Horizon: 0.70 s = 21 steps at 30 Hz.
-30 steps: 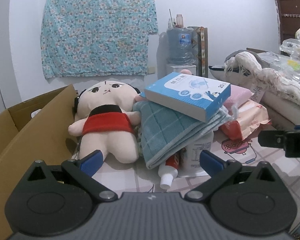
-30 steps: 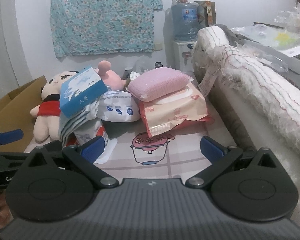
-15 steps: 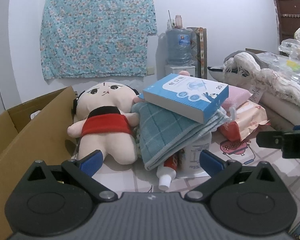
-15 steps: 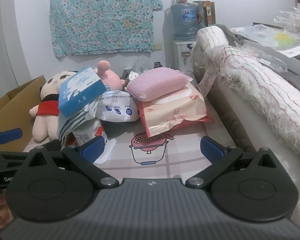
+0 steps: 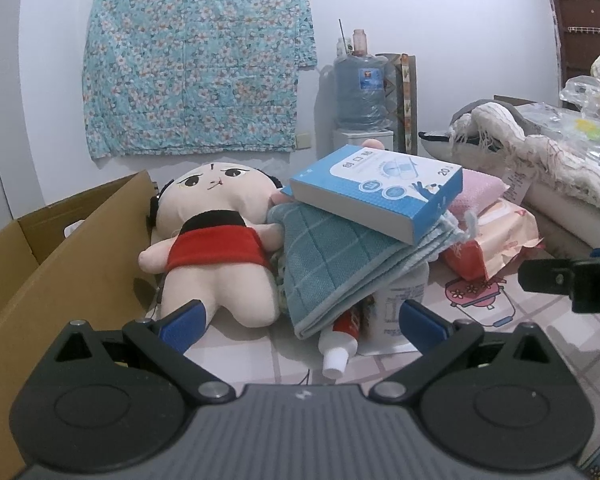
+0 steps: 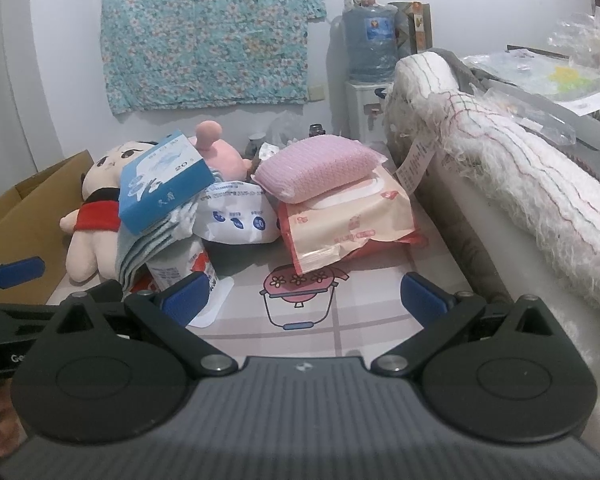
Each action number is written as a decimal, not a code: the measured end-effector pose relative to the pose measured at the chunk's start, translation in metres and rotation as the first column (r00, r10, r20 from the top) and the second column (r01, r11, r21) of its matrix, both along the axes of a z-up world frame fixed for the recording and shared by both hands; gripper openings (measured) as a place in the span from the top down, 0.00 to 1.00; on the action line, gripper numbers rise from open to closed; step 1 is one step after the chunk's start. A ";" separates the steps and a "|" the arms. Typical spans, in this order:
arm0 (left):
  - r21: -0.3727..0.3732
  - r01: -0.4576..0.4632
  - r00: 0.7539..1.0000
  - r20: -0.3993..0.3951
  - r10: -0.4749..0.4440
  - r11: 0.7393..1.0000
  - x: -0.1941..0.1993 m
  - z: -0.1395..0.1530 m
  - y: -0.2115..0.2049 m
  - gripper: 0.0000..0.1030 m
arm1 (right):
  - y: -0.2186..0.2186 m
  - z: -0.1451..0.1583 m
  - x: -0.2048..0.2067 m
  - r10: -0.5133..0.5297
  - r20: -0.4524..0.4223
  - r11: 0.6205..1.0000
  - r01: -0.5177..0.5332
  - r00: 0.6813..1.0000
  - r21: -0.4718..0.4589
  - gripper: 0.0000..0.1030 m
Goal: Organize soft objects
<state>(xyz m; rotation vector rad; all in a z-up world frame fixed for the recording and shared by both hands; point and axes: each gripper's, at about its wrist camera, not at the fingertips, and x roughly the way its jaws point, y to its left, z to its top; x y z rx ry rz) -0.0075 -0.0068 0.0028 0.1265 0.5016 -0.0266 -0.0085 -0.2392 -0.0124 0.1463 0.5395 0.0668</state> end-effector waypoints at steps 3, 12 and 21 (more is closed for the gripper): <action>-0.004 0.003 1.000 -0.002 -0.003 1.000 0.000 0.000 0.001 0.00 | 0.001 0.000 0.000 -0.001 0.000 1.000 0.001 1.000 -0.001 0.01; 0.000 0.006 1.000 -0.002 -0.006 1.000 -0.001 -0.001 0.000 0.00 | 0.001 0.000 -0.001 -0.003 0.002 1.000 0.003 1.000 -0.003 0.01; -0.002 0.005 1.000 -0.002 -0.005 1.000 -0.001 -0.001 0.000 0.00 | -0.005 0.001 -0.001 -0.020 0.002 1.000 0.020 1.000 0.009 0.01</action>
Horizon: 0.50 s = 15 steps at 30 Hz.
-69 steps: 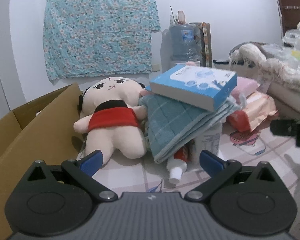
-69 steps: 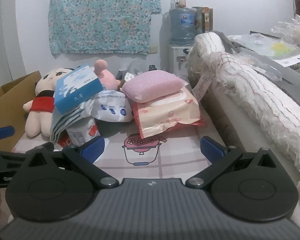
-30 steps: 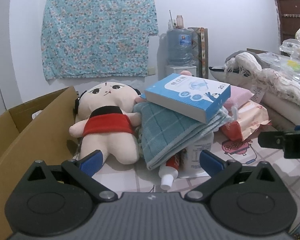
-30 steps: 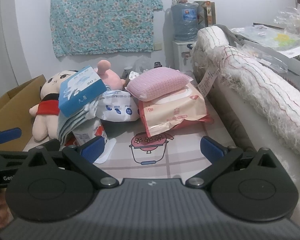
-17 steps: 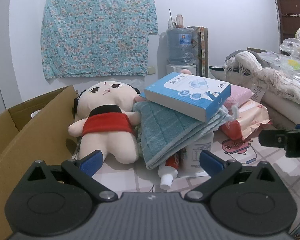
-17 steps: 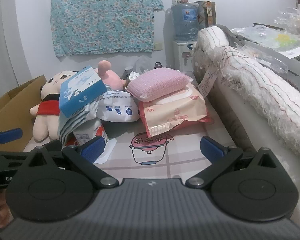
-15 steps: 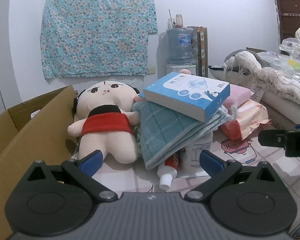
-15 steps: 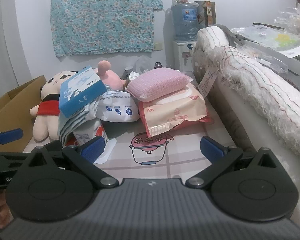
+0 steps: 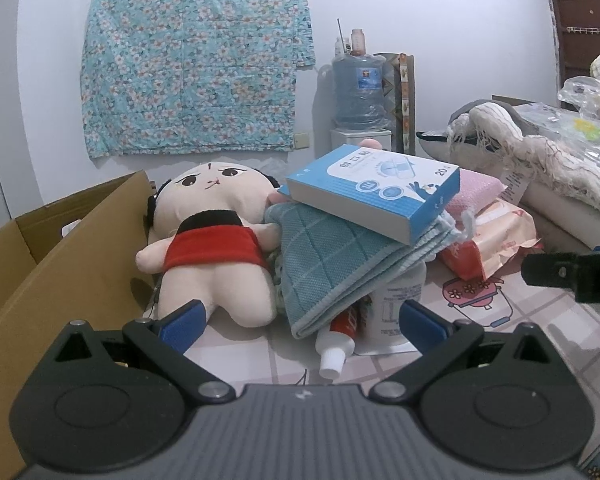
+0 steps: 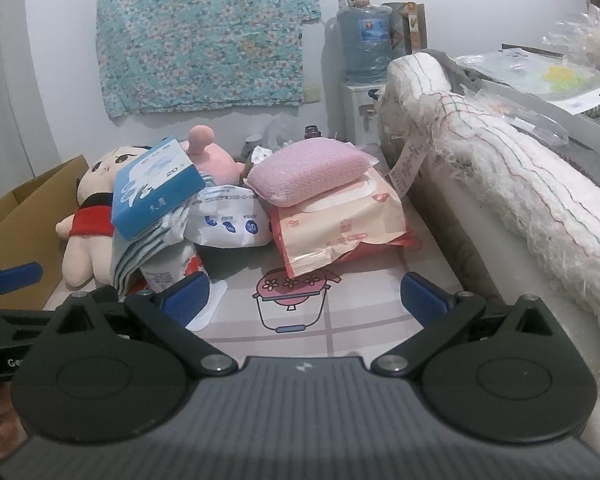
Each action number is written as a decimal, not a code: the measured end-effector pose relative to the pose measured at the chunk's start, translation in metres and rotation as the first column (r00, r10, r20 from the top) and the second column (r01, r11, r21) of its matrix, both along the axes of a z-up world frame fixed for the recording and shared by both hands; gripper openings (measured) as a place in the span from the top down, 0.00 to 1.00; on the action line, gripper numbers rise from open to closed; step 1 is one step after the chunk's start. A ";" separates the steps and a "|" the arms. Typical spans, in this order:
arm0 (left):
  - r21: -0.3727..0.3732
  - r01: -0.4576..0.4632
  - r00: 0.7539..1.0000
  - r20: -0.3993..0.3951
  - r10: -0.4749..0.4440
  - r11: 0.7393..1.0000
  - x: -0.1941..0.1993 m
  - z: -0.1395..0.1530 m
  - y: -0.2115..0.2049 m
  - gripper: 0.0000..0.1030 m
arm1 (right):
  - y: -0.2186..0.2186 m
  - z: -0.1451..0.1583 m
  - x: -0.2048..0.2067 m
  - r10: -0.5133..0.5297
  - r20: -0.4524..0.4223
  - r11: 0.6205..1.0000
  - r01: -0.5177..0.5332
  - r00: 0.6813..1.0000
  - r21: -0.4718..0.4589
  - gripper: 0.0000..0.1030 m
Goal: Organize soft objects
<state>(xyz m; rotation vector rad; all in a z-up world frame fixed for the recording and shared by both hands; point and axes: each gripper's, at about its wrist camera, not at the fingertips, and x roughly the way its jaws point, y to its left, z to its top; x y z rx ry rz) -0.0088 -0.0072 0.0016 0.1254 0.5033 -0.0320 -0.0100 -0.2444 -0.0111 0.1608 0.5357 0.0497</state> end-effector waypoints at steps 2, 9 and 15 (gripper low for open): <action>-0.001 0.000 1.000 0.000 0.000 1.000 0.000 0.000 0.000 0.00 | 0.000 0.000 0.000 -0.001 0.001 1.000 0.001 1.000 -0.005 0.01; 0.000 -0.001 1.000 -0.001 0.001 1.000 0.000 0.000 0.000 0.00 | -0.007 0.000 0.001 -0.017 -0.004 1.000 0.017 1.000 0.010 0.01; 0.001 -0.002 1.000 0.000 0.002 1.000 0.000 0.000 -0.001 0.00 | -0.008 0.001 0.001 -0.016 -0.004 1.000 0.016 1.000 -0.002 0.01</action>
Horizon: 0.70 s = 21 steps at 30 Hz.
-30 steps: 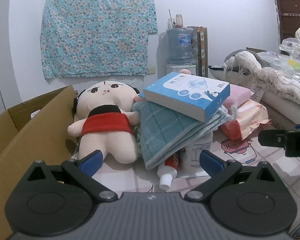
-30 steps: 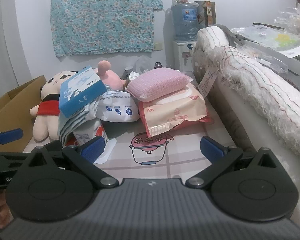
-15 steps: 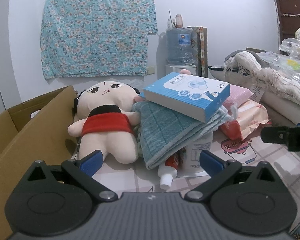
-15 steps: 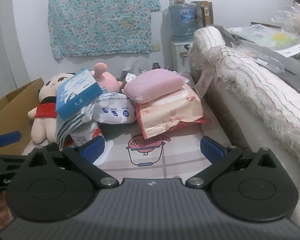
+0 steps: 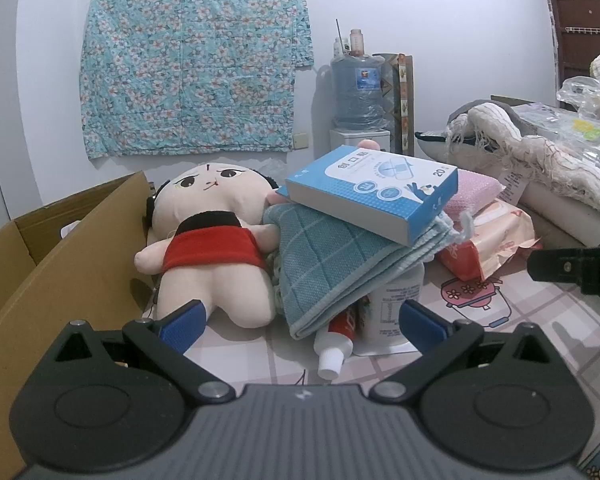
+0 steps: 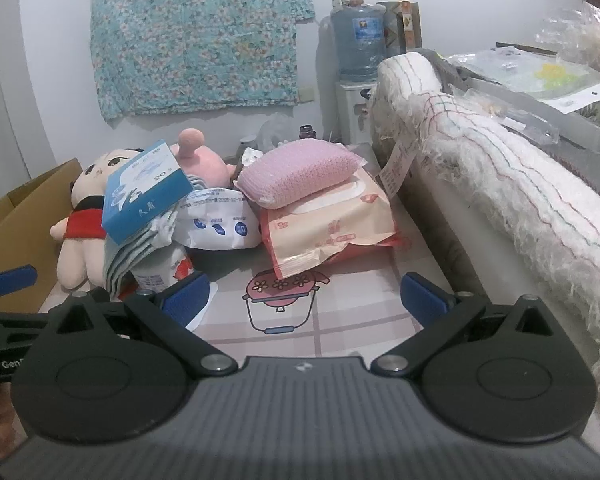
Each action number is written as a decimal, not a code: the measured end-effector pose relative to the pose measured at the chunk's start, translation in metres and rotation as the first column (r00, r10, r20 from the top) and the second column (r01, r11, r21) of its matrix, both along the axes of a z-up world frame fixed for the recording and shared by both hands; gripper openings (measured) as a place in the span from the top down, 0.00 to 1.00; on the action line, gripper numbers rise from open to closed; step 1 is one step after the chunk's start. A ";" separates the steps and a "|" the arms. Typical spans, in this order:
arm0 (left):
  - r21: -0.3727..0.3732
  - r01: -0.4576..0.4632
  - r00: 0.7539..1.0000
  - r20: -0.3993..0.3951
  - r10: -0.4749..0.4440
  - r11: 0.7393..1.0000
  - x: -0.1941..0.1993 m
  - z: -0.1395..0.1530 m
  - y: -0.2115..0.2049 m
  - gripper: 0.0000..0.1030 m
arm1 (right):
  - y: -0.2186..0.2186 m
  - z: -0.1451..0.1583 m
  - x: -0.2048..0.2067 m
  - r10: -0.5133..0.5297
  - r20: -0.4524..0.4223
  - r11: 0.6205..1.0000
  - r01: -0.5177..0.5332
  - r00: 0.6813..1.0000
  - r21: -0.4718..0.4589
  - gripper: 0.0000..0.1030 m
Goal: Organize soft objects
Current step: 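Grasp the blue bandage box with the left gripper while the right gripper grasps the pink sponge pad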
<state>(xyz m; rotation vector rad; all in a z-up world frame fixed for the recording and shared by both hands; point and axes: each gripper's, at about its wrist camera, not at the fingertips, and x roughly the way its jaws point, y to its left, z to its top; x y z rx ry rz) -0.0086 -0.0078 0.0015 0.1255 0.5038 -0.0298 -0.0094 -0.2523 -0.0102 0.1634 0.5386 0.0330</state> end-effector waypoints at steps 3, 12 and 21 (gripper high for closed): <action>-0.001 -0.001 1.000 -0.002 0.000 1.000 0.000 0.000 0.000 0.00 | -0.001 0.000 0.000 -0.002 0.001 1.000 0.002 1.000 0.005 0.01; -0.033 0.040 0.999 0.012 -0.039 0.999 -0.007 0.008 0.011 0.00 | -0.012 0.007 0.013 -0.030 0.024 0.999 0.029 0.999 0.046 0.01; -0.225 0.084 0.996 0.050 -0.074 0.971 0.005 0.039 0.034 0.00 | -0.030 0.024 0.055 0.044 0.044 0.988 -0.050 0.998 0.149 0.01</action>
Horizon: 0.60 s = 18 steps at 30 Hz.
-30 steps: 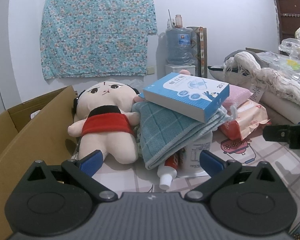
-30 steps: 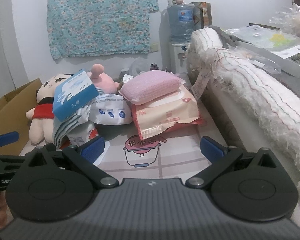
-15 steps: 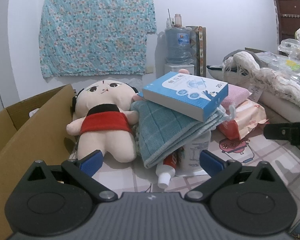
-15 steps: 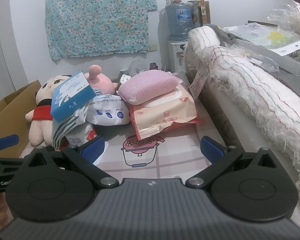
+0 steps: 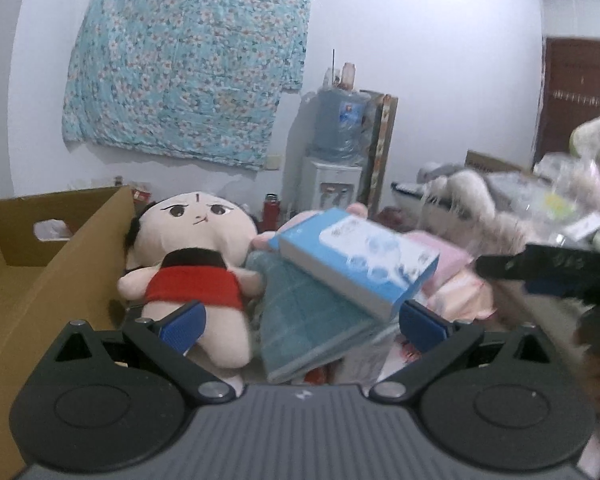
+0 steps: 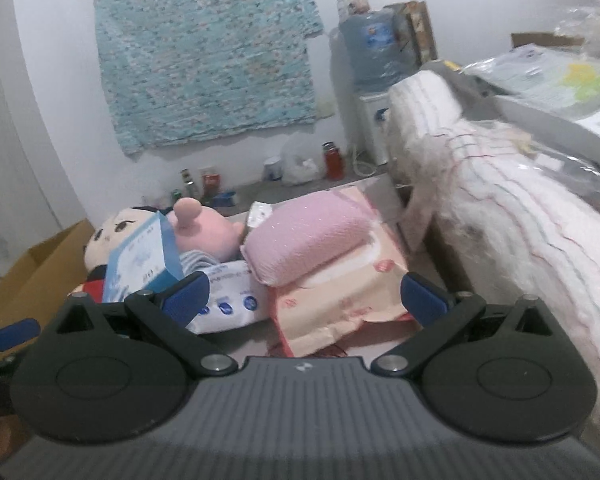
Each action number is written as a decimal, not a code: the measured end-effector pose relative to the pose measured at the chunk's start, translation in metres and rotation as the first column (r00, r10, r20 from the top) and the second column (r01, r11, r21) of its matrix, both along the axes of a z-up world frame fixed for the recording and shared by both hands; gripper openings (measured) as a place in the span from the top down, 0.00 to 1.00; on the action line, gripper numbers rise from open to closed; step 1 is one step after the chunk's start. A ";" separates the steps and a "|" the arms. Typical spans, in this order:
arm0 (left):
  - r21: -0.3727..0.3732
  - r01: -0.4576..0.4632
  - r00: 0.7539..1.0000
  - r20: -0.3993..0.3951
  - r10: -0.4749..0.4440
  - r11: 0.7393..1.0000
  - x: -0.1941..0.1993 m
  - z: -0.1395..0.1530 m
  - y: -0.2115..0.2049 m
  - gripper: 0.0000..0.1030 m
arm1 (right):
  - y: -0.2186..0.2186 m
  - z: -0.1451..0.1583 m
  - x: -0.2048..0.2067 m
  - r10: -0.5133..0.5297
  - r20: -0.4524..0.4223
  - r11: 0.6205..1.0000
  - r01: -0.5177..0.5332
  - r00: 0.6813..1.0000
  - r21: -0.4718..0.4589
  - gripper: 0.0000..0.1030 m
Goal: Organize soft objects
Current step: 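Grasp the blue bandage box with the left gripper while the right gripper grasps the pink sponge pad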
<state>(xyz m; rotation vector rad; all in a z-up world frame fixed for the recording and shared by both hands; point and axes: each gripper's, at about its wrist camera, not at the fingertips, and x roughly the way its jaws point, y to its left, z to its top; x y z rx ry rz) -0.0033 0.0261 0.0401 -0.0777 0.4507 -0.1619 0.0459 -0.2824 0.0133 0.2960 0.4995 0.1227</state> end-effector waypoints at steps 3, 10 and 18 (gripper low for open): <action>-0.024 0.029 1.000 0.003 -0.029 0.999 0.008 0.005 -0.004 0.00 | -0.002 0.006 0.027 0.035 -0.019 0.999 -0.036 0.999 -0.019 0.01; -0.121 0.027 0.987 -0.153 -0.045 0.992 0.064 0.023 -0.021 0.01 | -0.007 0.016 0.081 0.186 -0.054 0.977 -0.191 0.981 -0.099 0.01; -0.194 -0.026 0.923 -0.381 -0.050 0.981 0.133 0.030 -0.023 0.01 | 0.005 0.010 0.108 0.265 -0.090 0.939 -0.278 0.960 -0.201 0.01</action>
